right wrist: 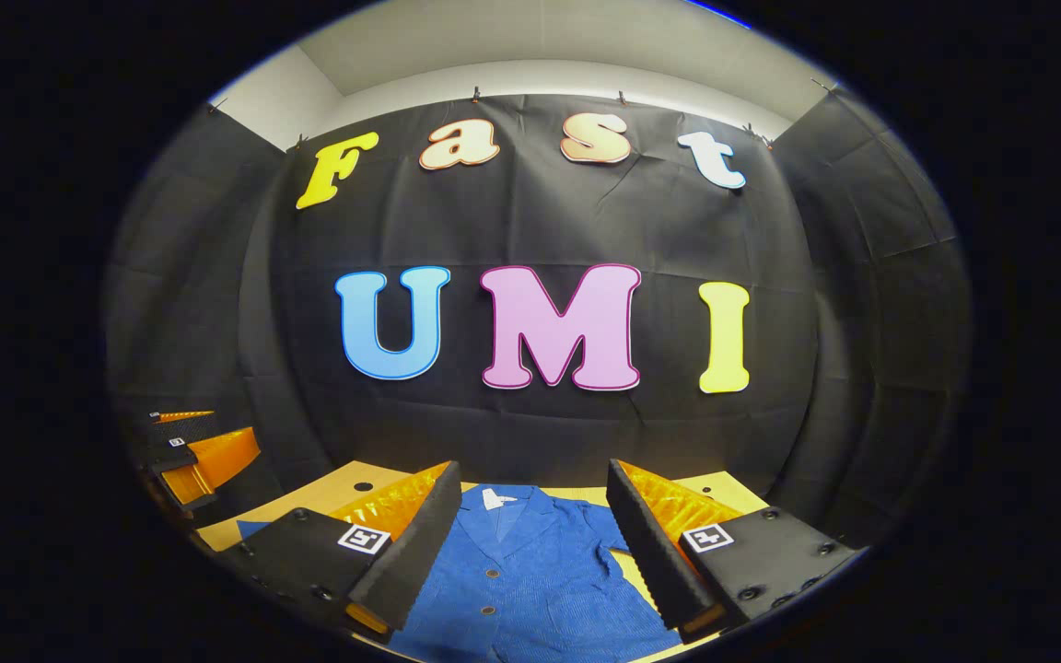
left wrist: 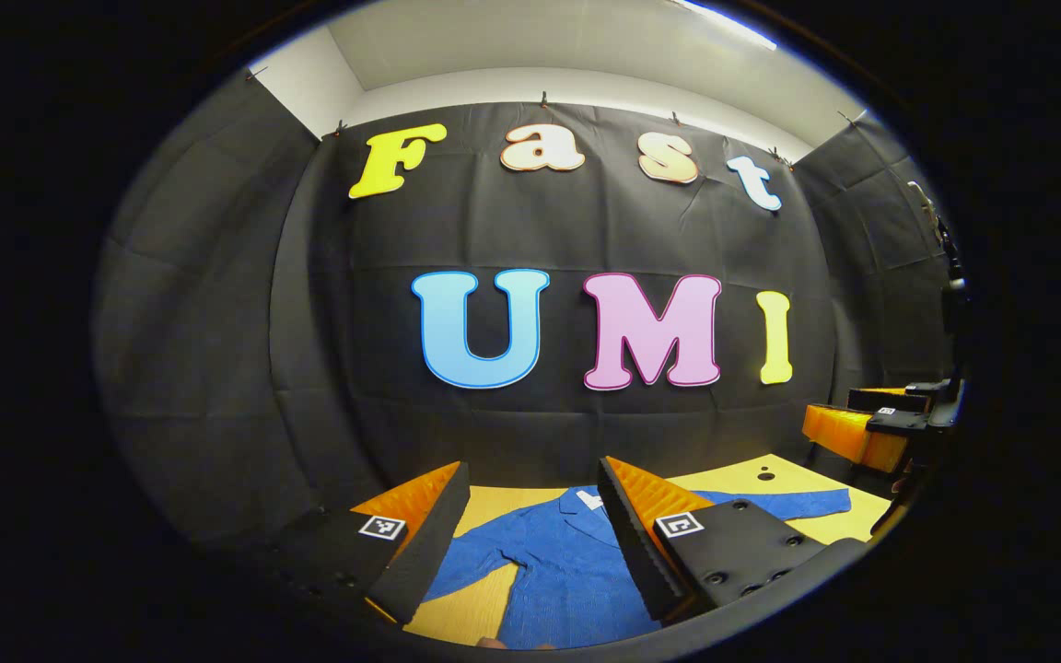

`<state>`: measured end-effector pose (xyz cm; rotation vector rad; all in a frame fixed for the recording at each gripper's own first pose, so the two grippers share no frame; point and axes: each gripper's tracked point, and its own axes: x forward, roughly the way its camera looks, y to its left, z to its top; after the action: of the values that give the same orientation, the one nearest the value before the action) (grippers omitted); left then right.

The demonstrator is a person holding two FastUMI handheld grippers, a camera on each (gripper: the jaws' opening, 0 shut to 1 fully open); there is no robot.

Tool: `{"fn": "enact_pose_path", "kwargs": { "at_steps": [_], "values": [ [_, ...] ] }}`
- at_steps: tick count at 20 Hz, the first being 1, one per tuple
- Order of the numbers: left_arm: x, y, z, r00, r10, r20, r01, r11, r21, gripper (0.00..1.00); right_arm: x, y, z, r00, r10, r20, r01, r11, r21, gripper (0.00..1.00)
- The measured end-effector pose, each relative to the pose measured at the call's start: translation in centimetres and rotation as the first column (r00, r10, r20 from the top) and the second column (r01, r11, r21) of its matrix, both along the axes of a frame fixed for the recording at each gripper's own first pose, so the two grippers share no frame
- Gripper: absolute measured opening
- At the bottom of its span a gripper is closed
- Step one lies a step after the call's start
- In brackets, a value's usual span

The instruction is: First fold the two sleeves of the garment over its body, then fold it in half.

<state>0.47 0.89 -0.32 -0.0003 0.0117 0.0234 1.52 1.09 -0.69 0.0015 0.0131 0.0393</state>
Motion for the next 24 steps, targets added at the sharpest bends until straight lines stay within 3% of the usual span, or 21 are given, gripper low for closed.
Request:
{"fn": "enact_pose_path", "kwargs": {
  "at_steps": [14, 16, 20, 24],
  "values": [
    [0.6, -0.3, -0.7, 1.000, -0.025, -0.010, 0.025, 0.999, -0.037, 0.81, 0.9, -1.0, -1.5, 0.999, -0.038, -0.031, 0.039, 0.999, 0.025, 0.96],
    [0.7, -0.7, -1.1, 0.999, -0.035, -0.014, 0.034, 0.998, -0.061, 0.81, 1.4, -1.6, -1.9, 0.998, -0.052, -0.039, 0.054, 0.997, 0.048, 0.96],
    [0.9, -1.5, -2.5, 0.997, -0.045, -0.058, 0.041, 0.996, -0.080, 0.81, 3.0, -3.0, -2.8, 0.997, -0.067, -0.042, 0.067, 0.998, 0.001, 0.99],
    [1.7, -2.8, -2.6, 0.996, -0.068, -0.066, 0.063, 0.995, -0.071, 0.81, 4.5, -5.5, -4.4, 0.992, -0.099, -0.077, 0.101, 0.995, 0.018, 0.96]
  ]
}}
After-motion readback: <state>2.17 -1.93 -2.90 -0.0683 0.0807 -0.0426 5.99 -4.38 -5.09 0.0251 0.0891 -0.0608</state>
